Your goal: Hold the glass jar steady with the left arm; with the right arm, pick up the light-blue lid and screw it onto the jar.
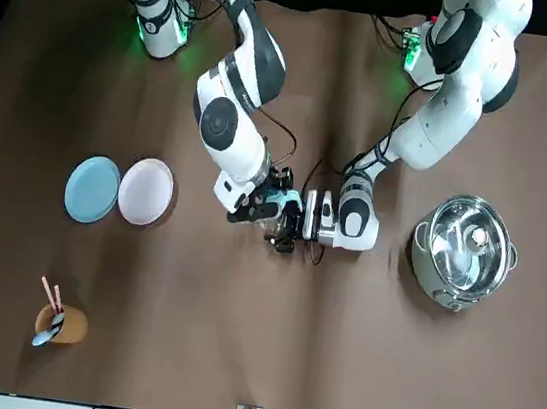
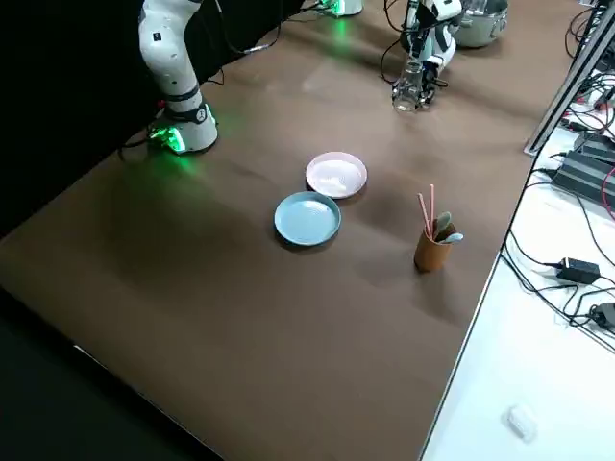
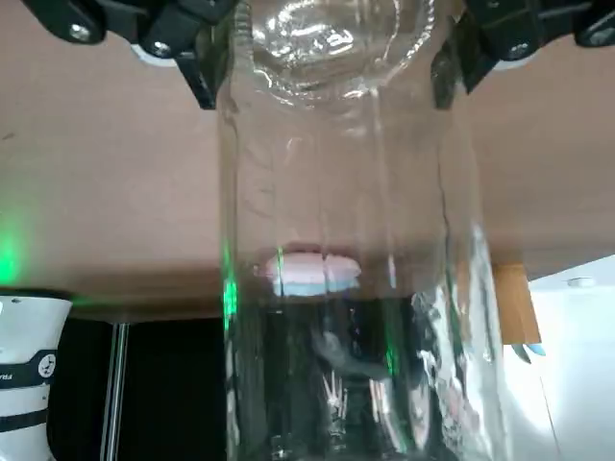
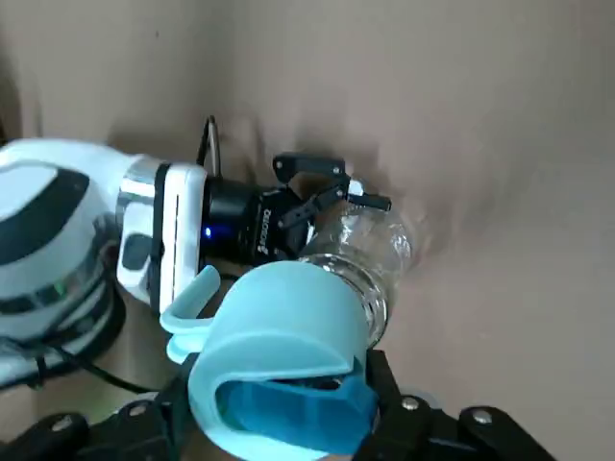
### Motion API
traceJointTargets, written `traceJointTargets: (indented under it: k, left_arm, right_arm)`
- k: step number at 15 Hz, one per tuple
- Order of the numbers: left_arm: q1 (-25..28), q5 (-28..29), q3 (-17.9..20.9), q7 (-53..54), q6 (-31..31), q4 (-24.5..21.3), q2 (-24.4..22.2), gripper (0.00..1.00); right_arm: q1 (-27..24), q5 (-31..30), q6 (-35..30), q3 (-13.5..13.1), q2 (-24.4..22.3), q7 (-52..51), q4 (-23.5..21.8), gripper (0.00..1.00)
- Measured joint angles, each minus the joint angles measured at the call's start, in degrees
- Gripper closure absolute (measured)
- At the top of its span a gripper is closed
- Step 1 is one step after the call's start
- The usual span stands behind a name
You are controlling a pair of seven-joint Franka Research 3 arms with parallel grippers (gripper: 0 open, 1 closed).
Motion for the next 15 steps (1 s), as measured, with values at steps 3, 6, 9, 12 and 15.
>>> traceJointTargets:
  k: [3, 6, 9, 12, 15]
  left_arm:
    - [0.00, 0.00, 0.00, 0.00, 0.00, 0.00, 0.00, 0.05]
    - [0.00, 0.00, 0.03, -0.04, 0.00, 0.01, 0.00, 0.05]
    - [0.00, 0.00, 0.23, -0.04, 0.00, 0.01, 0.00, 0.05]
    - [0.00, 0.00, 0.30, -0.04, 0.00, 0.02, 0.00, 0.05]
    - [0.00, 0.00, 0.31, -0.07, 0.00, 0.03, 0.00, 0.05]
  right_arm:
    - [0.48, -3.59, -2.15, 0.05, 0.03, -4.40, 0.80, 0.29]
    - [0.85, -4.97, -2.57, 0.06, 0.04, -8.16, 0.95, 0.29]
    - [1.17, -7.36, -3.03, 0.07, 0.05, -11.35, 0.99, 0.29]
    - [1.85, -9.27, -3.04, 0.08, 0.05, -12.89, 1.00, 0.29]
    - [2.10, -9.64, -3.04, 0.08, 0.05, -14.17, 1.02, 0.29]
